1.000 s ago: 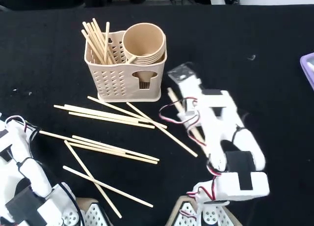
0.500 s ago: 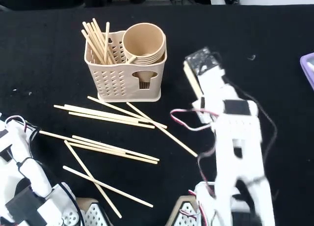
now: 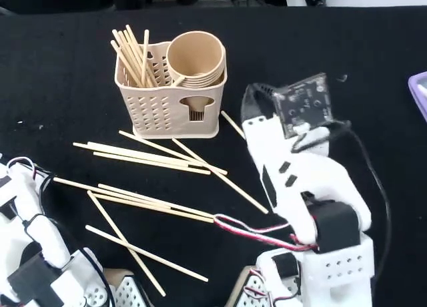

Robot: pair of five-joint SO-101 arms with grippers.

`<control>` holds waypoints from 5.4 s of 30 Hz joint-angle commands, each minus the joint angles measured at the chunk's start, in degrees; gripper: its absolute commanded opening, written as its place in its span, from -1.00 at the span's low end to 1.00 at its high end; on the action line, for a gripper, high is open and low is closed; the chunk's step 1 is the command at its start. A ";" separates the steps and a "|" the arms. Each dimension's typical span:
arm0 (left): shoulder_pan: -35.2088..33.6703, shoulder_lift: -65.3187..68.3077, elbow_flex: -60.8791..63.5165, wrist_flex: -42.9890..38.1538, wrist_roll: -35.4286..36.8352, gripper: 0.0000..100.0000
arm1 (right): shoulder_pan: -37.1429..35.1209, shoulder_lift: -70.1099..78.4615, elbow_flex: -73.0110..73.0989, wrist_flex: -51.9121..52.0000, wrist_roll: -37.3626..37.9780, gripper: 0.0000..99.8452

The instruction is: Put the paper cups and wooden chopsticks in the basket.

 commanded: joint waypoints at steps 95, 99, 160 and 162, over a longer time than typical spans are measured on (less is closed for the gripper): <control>0.31 -0.88 -1.36 -0.97 -0.35 -0.62 | -21.36 3.21 4.44 -46.68 -13.45 -0.98; 0.31 -0.88 -1.45 -0.97 -0.35 -0.62 | -24.88 12.44 3.21 -57.14 -13.19 -0.98; -7.60 -0.88 -2.77 -0.97 0.18 -0.62 | -53.36 18.68 31.96 -18.81 -11.16 -0.49; -8.57 -0.79 -2.86 -0.97 1.76 -0.62 | -56.88 22.20 31.34 -20.22 -12.04 -0.52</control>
